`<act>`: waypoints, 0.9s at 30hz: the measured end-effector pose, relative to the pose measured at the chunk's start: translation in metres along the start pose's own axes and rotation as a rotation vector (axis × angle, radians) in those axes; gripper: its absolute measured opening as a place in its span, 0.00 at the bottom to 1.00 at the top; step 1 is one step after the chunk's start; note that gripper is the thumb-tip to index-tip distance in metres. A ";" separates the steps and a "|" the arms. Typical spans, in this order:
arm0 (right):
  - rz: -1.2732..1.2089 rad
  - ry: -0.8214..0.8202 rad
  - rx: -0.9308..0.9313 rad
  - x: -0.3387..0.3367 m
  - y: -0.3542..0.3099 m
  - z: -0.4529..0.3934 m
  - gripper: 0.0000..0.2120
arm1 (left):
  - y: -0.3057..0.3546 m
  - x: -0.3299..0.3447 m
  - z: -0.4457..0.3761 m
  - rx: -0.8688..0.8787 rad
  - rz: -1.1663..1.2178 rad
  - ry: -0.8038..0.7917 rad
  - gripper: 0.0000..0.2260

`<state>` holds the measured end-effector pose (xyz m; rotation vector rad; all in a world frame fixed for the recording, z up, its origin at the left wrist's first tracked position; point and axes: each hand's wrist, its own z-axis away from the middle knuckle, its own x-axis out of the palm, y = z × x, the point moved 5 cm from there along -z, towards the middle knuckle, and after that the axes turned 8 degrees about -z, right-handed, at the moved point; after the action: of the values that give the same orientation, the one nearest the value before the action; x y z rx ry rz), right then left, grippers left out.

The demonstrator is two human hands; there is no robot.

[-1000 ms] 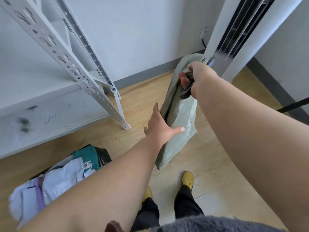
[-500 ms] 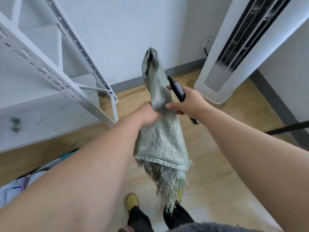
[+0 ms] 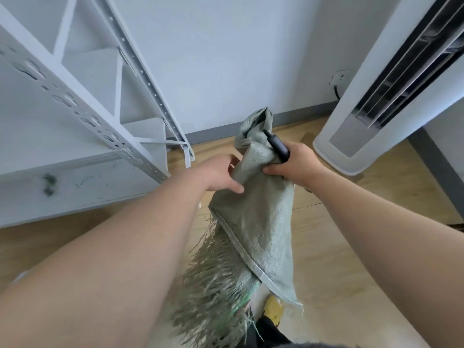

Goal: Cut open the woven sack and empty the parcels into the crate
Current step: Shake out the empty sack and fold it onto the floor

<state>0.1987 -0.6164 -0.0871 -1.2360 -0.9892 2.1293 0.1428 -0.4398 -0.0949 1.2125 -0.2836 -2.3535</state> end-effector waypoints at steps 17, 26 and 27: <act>-0.726 0.229 0.184 -0.018 -0.023 -0.110 0.21 | -0.061 -0.134 -0.094 -0.126 0.551 0.650 0.16; -0.672 0.233 0.553 -0.023 0.018 -0.138 0.23 | -0.068 -0.132 -0.104 -0.164 1.548 0.476 0.09; -0.658 0.259 0.544 -0.028 0.016 -0.143 0.24 | -0.067 -0.132 -0.104 -0.172 1.591 0.463 0.10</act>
<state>0.3365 -0.5972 -0.1321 -0.7480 -0.5378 1.5213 0.2711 -0.3125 -0.0875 0.8147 -0.5703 -0.6955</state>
